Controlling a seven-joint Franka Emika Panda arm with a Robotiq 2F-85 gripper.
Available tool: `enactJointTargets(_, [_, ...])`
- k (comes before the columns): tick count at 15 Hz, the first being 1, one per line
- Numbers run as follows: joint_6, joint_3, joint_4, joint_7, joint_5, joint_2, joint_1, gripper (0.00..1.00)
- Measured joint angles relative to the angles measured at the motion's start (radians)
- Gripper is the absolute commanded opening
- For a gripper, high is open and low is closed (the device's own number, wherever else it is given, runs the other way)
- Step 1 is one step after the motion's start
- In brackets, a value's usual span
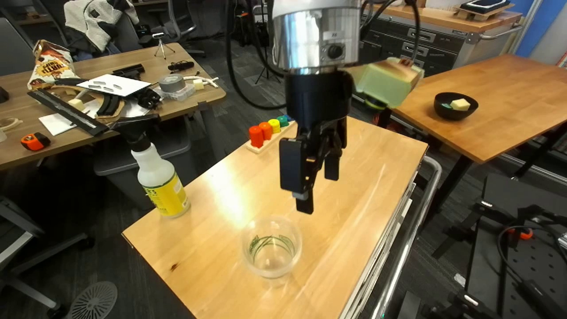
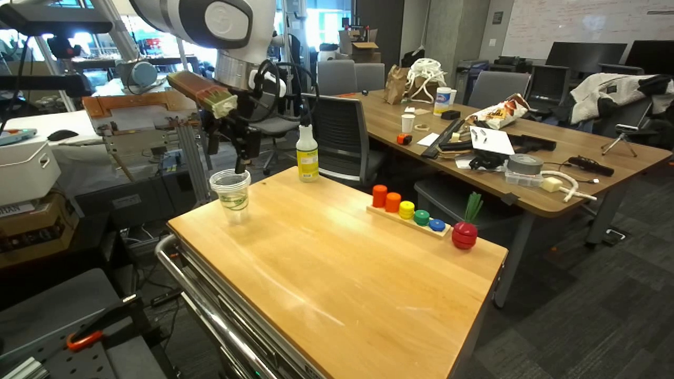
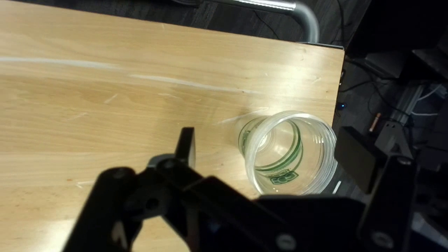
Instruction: Stack the cups
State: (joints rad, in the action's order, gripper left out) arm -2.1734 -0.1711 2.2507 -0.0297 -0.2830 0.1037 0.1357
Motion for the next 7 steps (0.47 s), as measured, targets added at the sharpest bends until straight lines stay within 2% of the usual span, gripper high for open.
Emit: enactJointTargets(7, [-0.01, 0.091, 0.247, 0.098, 0.001, -0.359, -0.064, 1.0])
